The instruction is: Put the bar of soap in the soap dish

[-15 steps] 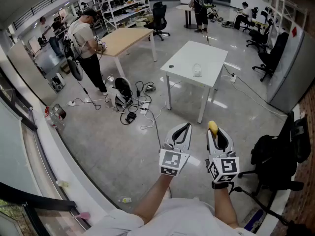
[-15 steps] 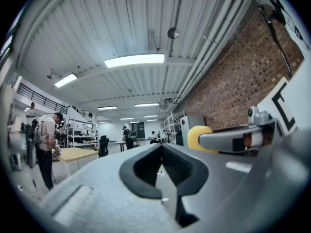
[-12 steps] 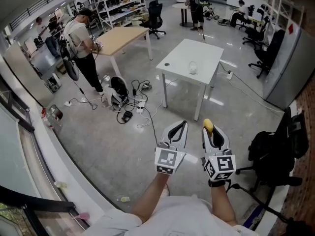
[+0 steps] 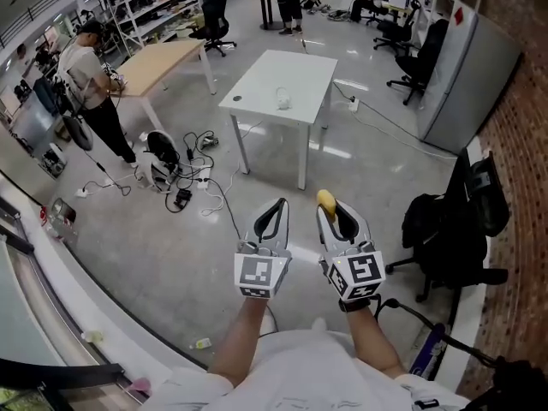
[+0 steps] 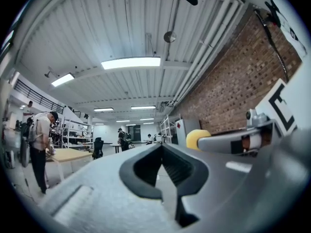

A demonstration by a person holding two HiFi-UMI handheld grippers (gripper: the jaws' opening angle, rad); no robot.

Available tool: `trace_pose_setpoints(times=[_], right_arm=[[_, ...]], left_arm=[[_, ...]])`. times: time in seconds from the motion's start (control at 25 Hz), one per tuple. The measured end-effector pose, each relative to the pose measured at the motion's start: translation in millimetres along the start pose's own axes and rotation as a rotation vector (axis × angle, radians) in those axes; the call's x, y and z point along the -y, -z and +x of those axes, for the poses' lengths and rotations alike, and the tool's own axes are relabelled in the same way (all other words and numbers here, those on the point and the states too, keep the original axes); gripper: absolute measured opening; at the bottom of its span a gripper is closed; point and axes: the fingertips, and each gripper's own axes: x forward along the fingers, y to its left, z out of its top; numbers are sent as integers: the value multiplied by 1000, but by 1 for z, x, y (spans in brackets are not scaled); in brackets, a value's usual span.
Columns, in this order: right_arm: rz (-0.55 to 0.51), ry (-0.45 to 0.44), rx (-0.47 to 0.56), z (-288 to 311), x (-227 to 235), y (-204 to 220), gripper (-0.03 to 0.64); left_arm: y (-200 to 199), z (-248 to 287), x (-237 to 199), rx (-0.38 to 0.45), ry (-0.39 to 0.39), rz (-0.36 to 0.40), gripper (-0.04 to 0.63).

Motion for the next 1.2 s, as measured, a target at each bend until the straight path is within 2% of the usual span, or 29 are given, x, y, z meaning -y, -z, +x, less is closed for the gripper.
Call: trace_pose_setpoints(times=[0.24, 0.56, 0.76, 0.92, 1.08, 1.2], right_arm=[[38, 10, -16, -24, 26, 10, 112], [49, 37, 9, -55, 72, 8, 112], [96, 65, -16, -67, 93, 26, 112], [118, 66, -33, -64, 100, 34, 112], [116, 52, -46, -44, 104, 41, 112], [115, 49, -61, -19, 112, 50, 112]], left_arm=[[17, 11, 39, -42, 26, -16, 0], [23, 22, 77, -20, -29, -64, 0], [30, 22, 102, -57, -10, -60, 0], [38, 28, 101, -94, -15, -64, 0], [47, 42, 86, -96, -32, -62, 0], [61, 64, 69, -106, -47, 1, 0]])
